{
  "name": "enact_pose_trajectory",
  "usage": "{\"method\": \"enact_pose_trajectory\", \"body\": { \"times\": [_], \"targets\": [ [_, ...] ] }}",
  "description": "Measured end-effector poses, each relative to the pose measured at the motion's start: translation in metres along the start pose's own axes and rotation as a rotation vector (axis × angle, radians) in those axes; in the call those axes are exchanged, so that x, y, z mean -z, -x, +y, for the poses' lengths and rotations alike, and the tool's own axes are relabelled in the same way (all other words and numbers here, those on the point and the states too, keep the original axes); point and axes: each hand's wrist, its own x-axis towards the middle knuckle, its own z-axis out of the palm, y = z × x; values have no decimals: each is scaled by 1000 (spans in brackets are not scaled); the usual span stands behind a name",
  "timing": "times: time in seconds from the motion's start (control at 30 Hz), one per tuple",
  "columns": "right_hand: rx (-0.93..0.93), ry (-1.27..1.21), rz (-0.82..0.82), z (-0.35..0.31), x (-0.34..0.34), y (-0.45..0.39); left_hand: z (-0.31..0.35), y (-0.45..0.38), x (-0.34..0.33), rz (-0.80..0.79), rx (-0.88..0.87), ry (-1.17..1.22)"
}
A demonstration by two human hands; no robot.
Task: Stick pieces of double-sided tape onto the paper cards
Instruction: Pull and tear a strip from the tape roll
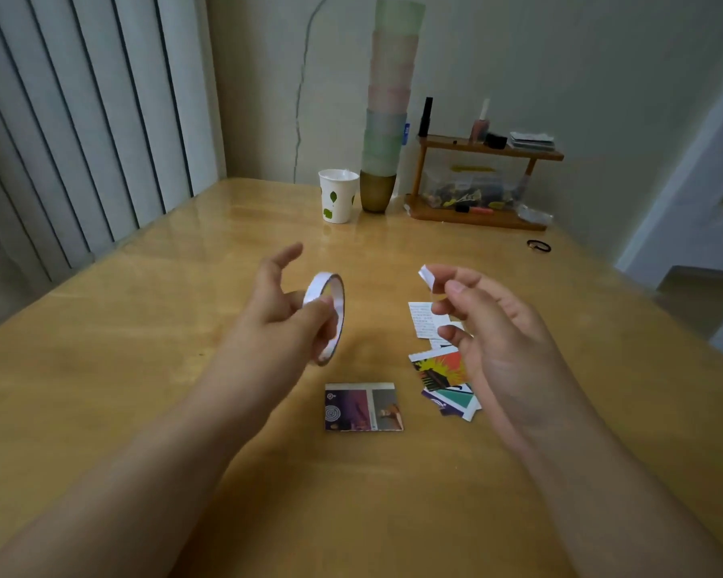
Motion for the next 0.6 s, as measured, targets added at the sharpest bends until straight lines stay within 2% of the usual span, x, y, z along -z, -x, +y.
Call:
{"method": "enact_pose_trajectory", "body": {
  "times": [0.1,0.27,0.37,0.47,0.6],
  "targets": [
    [1,-28,13,-3,0,0,7,3,3,0,-85,33],
    [30,-60,8,-5,1,1,13,9,6,31,-246,-240],
    [20,-75,16,-5,2,0,18,10,6,62,-269,-235],
    [-19,-199,-17,-7,3,0,23,9,8,12,-174,68],
    [-66,-445,-133,-13,3,3,29,7,5,-164,107,574]
  ]
}}
